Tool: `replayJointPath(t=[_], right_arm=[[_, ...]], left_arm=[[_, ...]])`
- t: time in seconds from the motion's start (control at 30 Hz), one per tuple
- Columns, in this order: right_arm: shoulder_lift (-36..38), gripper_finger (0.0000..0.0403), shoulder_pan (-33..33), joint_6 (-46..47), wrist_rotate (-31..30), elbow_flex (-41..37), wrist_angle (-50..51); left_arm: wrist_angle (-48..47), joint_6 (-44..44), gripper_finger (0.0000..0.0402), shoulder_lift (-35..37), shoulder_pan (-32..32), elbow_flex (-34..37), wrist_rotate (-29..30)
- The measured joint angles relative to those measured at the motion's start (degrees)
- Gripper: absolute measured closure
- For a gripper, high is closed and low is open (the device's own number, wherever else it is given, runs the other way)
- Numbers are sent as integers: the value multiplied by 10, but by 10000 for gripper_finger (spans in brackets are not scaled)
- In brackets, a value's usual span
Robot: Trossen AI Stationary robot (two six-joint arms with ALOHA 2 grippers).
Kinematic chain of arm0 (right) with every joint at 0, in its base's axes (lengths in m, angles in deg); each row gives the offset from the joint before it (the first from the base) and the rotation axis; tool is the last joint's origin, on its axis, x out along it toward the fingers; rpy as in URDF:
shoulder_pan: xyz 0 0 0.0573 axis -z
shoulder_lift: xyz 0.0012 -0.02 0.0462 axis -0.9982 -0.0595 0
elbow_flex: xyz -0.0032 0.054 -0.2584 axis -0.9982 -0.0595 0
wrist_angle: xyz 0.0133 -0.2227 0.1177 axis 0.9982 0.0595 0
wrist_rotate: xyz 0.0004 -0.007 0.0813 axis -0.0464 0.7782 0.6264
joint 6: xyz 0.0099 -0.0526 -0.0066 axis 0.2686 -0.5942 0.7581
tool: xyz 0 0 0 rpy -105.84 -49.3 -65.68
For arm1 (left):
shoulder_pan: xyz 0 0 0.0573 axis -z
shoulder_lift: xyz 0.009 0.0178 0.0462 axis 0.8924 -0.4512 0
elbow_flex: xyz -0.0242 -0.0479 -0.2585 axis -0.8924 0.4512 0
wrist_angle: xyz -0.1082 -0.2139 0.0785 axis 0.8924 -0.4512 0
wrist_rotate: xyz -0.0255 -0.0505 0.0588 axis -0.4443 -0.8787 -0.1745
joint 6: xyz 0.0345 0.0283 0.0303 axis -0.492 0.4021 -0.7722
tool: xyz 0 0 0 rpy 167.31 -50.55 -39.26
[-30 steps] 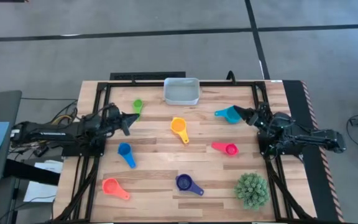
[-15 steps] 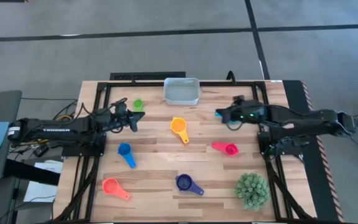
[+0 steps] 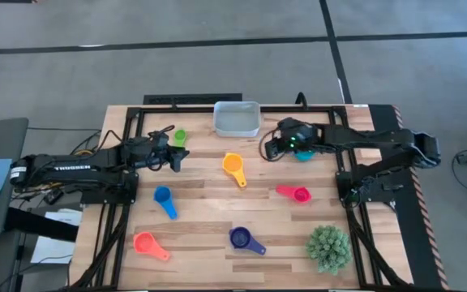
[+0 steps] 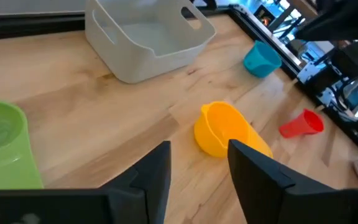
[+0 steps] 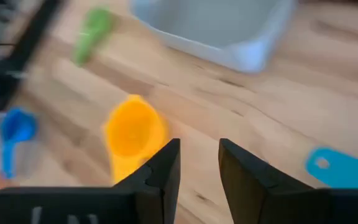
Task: Nest measuring cups in basket
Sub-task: Stack the yellow measuring cup on top of the light blue measuring cup
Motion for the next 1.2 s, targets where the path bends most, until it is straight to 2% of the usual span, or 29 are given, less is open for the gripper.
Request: replayJointPath(t=[0.17, 0.3, 0.43, 0.73, 0.9, 1.2], right_arm=[[-66, 277, 11, 48, 27, 40, 32], [-139, 281, 11, 45, 71, 75, 8], [-216, 274, 2, -8, 85, 134, 4], [-358, 252, 0, -141, 97, 268, 71], [-406, 247, -1, -183, 99, 315, 101], [-429, 261, 0, -207, 101, 324, 104]], left_arm=[[-7, 4, 248, -9, 0, 0, -4], [-7, 5, 248, -21, 1, -1, -4], [-14, 13, 248, -23, 1, 0, -4], [-59, 23, 248, -22, 4, 0, -9], [-77, 34, 248, -22, 13, 0, -19], [-90, 45, 248, -22, 31, 0, -19]])
